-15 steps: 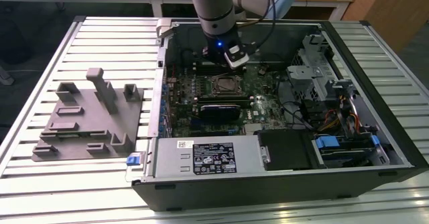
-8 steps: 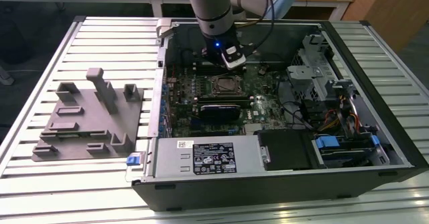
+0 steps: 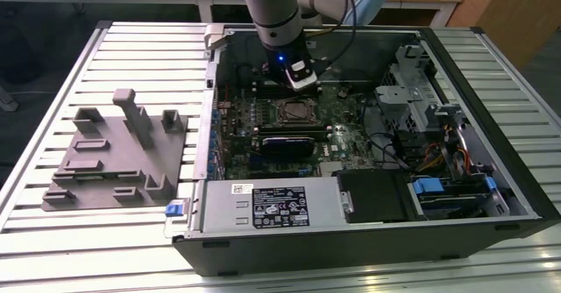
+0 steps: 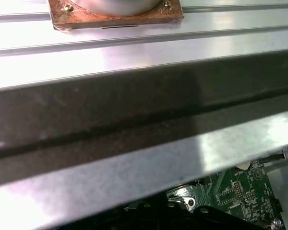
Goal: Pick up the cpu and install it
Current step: 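Install the first cpu locking lever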
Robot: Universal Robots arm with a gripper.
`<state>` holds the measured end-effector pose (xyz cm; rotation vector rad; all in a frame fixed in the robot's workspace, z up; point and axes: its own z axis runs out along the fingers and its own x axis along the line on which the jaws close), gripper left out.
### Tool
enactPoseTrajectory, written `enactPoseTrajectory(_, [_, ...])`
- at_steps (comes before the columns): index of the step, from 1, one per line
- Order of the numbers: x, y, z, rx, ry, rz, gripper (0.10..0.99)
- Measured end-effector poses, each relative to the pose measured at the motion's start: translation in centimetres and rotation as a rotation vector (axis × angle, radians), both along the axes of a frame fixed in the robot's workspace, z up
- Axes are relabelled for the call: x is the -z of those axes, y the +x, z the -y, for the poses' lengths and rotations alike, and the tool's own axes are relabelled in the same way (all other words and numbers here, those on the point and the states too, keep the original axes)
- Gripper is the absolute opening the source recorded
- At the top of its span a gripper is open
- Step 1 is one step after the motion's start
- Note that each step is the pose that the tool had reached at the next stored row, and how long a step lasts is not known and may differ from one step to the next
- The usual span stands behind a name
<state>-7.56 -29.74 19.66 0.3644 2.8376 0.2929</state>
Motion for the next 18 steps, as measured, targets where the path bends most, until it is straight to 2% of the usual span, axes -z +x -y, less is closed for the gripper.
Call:
enactPoseTrajectory(10, [0.45, 0.00, 0.00, 0.016, -0.009, 0.0060, 0.106])
enactPoseTrajectory(18, [0.69, 0.00, 0.04, 0.021, -0.010, 0.0066, 0.106])
